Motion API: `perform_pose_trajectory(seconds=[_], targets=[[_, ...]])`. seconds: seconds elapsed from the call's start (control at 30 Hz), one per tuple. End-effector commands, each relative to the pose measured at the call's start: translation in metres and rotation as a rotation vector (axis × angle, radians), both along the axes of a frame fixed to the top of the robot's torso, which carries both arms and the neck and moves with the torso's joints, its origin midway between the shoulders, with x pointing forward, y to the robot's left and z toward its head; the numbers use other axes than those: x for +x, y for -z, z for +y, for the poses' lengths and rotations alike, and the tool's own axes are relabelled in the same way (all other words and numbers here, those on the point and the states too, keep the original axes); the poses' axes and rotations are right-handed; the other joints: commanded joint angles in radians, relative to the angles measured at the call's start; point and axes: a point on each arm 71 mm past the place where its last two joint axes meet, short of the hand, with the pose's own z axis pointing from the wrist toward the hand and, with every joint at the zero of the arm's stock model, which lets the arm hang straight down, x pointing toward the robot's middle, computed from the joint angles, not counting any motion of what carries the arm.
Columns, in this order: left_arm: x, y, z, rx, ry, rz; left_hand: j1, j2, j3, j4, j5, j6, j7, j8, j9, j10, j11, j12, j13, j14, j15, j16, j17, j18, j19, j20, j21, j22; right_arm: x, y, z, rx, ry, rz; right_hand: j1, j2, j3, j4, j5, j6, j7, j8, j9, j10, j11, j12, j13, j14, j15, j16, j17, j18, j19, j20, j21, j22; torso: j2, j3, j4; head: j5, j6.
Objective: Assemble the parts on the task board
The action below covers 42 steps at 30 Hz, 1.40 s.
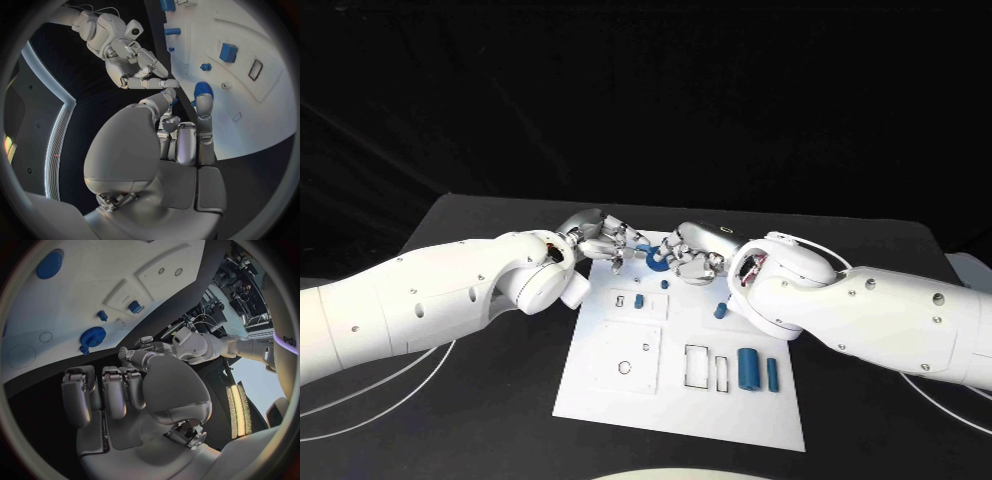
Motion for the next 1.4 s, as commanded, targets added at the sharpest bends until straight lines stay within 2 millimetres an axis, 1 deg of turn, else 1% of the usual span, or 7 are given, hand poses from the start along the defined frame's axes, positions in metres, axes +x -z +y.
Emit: perform_pose_trajectory(seconds=[0.03,0.17,0.53,0.97,1.4], targets=[[0.0001,-0.0025,-0.0027,0.002,0.005,-0.022,-0.001,0.005,-0.006,-0.001,0.005,0.008,0.002,0.002,0.001,0.008,0.001,0.005,0.001,0.008,0.001,0.006,0.001,-0.012,0.007,0.002,0.004,0.001,-0.0006,-0.0011,0.0011,0.015,0.003,-0.010,-0.013,0.000,0.008,0.002,-0.006,0.001,0.007,-0.004,-0.002,0.103,0.006,0.004,0.263,0.104,0.007,0.004,0.263,-0.015,0.095,0.007,0.007,0.249,0.000,0.0001,-0.0003,0.000,-0.001],[0.0000,-0.0025,-0.0032,0.018,0.005,-0.027,0.000,0.005,-0.006,-0.003,0.005,0.008,0.002,0.002,0.001,0.009,0.000,0.006,0.003,0.009,0.001,0.007,0.004,-0.013,0.012,0.002,0.009,0.007,-0.0007,-0.0025,0.0009,0.030,0.008,-0.022,-0.017,0.004,0.014,0.004,-0.013,0.001,0.008,-0.004,-0.002,0.103,0.007,0.004,0.263,0.104,0.008,0.004,0.263,-0.016,0.097,0.008,0.010,0.251,0.000,0.0000,-0.0003,0.001,-0.002],[0.0004,-0.0019,-0.0035,0.040,0.002,-0.028,0.001,0.005,-0.006,-0.003,0.005,0.008,0.002,0.002,0.002,0.009,0.000,0.007,0.003,0.011,0.001,0.008,0.007,-0.014,0.016,0.001,0.013,0.011,-0.0031,-0.0046,0.0032,0.050,-0.002,-0.035,-0.026,0.007,0.019,0.010,-0.023,-0.002,0.009,-0.004,-0.002,0.103,0.008,0.004,0.263,0.104,0.009,0.004,0.263,-0.017,0.099,0.009,0.015,0.253,0.000,0.0004,-0.0002,0.002,-0.001],[0.0009,-0.0016,-0.0044,0.045,-0.001,-0.027,0.000,0.004,-0.008,-0.004,0.005,0.007,0.003,0.002,0.002,0.010,0.001,0.008,0.005,0.011,0.001,0.008,0.007,-0.014,0.017,0.001,0.014,0.012,-0.0063,-0.0049,0.0068,0.060,-0.020,-0.028,-0.030,0.010,0.021,0.012,-0.028,0.001,0.009,-0.003,-0.001,0.103,0.009,0.004,0.263,0.104,0.010,0.004,0.263,-0.018,0.100,0.010,0.017,0.255,0.000,-0.0004,-0.0001,0.003,-0.001],[0.0008,-0.0004,-0.0046,0.061,0.007,-0.015,-0.003,0.004,-0.011,-0.003,0.005,0.008,0.003,0.002,0.002,0.012,0.001,0.010,0.007,0.015,0.001,0.009,0.013,-0.015,0.021,0.001,0.019,0.017,-0.0063,-0.0066,0.0063,0.081,-0.013,-0.043,-0.033,0.011,0.023,0.014,-0.034,0.003,0.009,-0.002,-0.001,0.103,0.009,0.004,0.263,0.104,0.010,0.004,0.263,-0.018,0.100,0.010,0.019,0.256,0.000,0.0000,-0.0004,0.005,-0.001]])
